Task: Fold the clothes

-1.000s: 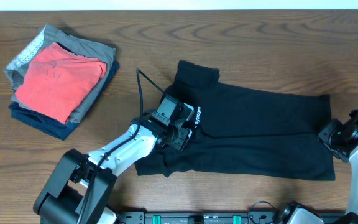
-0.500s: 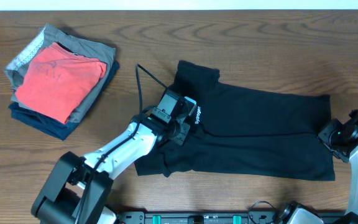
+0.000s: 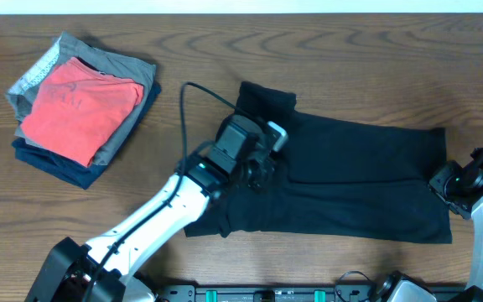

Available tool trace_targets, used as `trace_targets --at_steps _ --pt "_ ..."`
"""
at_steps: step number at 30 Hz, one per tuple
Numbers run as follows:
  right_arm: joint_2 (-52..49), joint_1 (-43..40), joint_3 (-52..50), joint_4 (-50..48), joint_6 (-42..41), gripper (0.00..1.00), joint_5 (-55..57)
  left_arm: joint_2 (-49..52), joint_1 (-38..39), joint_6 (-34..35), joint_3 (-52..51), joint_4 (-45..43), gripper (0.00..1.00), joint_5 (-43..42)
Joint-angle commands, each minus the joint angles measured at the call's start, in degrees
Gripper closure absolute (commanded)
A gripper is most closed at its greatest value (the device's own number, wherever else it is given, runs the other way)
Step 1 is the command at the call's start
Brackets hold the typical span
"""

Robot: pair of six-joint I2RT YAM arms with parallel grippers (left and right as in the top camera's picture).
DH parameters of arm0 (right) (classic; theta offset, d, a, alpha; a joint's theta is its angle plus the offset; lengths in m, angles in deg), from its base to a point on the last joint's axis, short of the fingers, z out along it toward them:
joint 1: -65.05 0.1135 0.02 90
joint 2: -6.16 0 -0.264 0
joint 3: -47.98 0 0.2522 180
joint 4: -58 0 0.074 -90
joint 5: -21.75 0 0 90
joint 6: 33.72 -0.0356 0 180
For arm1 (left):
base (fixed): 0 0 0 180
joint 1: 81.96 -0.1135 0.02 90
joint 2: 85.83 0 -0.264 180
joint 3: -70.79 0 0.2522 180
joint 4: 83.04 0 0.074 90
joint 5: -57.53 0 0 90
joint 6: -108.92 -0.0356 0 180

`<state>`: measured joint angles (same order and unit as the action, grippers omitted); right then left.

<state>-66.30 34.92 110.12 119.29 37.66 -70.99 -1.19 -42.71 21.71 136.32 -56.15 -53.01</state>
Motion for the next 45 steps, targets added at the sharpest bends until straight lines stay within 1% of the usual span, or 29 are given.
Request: trace_targets --at_steps 1,4,8,12,14,17,19,20,22,23,25,30,33,38,45 --pt "0.3 0.5 0.9 0.2 0.7 0.65 0.7 0.4 2.7 0.2 1.1 0.0 0.93 -1.3" --pt "0.3 0.5 0.9 0.2 0.7 0.65 0.7 0.5 4.7 0.2 1.1 0.0 0.93 -1.2" --pt "0.3 0.5 0.9 0.2 0.7 0.65 -0.3 0.5 5.4 0.2 1.1 0.0 0.92 -0.8" --pt "0.3 0.5 0.9 0.2 1.3 0.65 -2.6 0.5 5.4 -0.4 1.1 -0.2 0.89 -0.2" --pt "0.3 0.7 0.9 -0.2 4.5 0.64 -9.1 0.5 5.4 -0.6 1.1 -0.4 0.89 0.2" --pt "0.3 2.2 0.9 -1.7 13.2 0.64 -25.0 0.4 5.2 -0.6 1.1 -0.4 0.89 0.9" --pt "0.2 4.7 0.8 -2.9 17.2 0.60 -32.9 0.4 5.2 -0.6 1.1 -0.4 0.89 0.9" --pt "0.0 6.2 0.8 -3.4 18.5 0.56 -35.2 0.4 5.2 -0.6 1.1 -0.3 0.89 0.9" --pt "-0.4 9.7 0.7 -4.5 19.6 0.49 -36.3 0.4 5.2 -0.6 1.1 -0.3 0.89 1.4" --pt "-0.8 11.6 0.5 -4.9 19.7 0.44 -36.3 0.4 5.2 -0.6 1.1 -0.2 0.89 2.1" --pt "-2.2 15.7 0.5 -5.4 21.7 0.40 -36.3 0.4 5.2 -0.6 1.1 0.3 0.89 3.6" --pt "-7.4 24.2 0.4 -7.6 24.3 0.39 -36.3 0.3 5.2 -0.6 1.1 1.8 0.89 6.3" --pt "-11.6 28.3 0.1 -11.0 24.3 0.39 -36.3 0.3 5.2 -0.6 1.1 1.7 0.89 6.7" --pt "-18.9 32.7 0.0 -15.1 24.3 0.36 -37.7 -0.5 5.1 -0.6 1.1 1.8 0.89 8.2" --pt "-25.4 37.2 0.0 -19.6 25.1 0.34 -46.3 -1.6 4.0 -0.3 1.1 1.8 0.89 9.7"
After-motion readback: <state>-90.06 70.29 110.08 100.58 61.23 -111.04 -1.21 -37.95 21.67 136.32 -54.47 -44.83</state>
